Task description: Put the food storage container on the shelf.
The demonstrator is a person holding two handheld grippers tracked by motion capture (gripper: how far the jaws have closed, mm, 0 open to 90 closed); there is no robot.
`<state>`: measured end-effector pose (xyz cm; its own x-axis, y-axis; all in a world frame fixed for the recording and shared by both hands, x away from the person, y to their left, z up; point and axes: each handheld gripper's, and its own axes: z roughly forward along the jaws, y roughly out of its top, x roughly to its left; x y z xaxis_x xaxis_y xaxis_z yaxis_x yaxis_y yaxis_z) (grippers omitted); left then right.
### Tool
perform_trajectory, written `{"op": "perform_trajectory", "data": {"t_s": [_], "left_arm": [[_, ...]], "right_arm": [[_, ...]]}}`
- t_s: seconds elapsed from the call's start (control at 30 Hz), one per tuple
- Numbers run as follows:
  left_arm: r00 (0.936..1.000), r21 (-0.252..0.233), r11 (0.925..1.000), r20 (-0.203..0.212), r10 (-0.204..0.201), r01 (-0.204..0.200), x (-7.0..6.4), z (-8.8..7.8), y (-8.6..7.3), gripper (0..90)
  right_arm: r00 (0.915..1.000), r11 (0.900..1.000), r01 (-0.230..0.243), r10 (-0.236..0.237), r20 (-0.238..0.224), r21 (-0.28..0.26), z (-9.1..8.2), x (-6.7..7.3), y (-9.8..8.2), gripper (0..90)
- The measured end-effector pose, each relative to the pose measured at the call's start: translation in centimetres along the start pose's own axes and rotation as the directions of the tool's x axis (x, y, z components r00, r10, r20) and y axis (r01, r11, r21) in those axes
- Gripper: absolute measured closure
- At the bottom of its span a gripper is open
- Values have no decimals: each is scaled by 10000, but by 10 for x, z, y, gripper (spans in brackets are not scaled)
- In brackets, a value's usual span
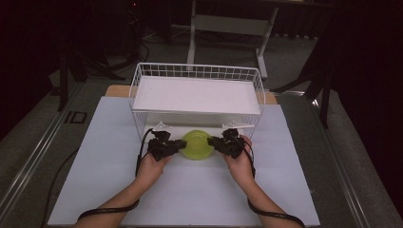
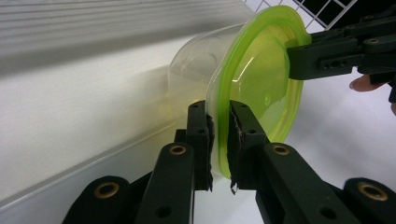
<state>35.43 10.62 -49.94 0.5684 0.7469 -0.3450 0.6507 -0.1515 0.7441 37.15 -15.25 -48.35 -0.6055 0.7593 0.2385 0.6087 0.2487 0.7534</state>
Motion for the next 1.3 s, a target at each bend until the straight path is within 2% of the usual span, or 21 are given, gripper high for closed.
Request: {"op": "perform_trajectory", "data": {"t_s": [0.27,0.4,0.53,0.7,0.8,0.93,1.03,1.2,1.3], "left_arm": [[10000,-357,9993,74,-61,63,7,2,0,795],[9995,-717,9971,163,273,-260,10,3,-2,780],[9979,-1062,9922,-30,649,-648,10,4,-3,754],[9978,-1413,9878,-100,653,-661,14,6,1,718],[9985,-1581,9859,-166,529,-548,17,8,3,696],[9969,-1798,9818,-597,507,-607,17,11,5,645],[9933,-2012,9754,-898,732,-900,17,13,5,608],[9913,-2227,9702,-1099,720,-951,19,17,8,592],[9883,-2197,9696,-1299,803,-1076,19,20,10,576]], "right_arm": [[10000,9998,-29,29,33,-212,3,0,4,790],[10000,9993,-69,67,-70,-381,4,-3,5,787],[10000,9983,-15,13,-30,-582,6,-4,6,777],[9987,9961,323,-290,418,-822,9,-4,10,749],[9960,9937,456,-374,809,-1021,13,-4,12,679],[9905,9891,736,-576,1246,-1278,17,-5,10,603],[9858,9837,995,-771,1489,-1498,20,-5,6,568],[9827,9801,857,-535,1774,-1790,24,-6,4,527],[9771,9777,965,-572,2051,-1867,26,-4,5,511]]}}
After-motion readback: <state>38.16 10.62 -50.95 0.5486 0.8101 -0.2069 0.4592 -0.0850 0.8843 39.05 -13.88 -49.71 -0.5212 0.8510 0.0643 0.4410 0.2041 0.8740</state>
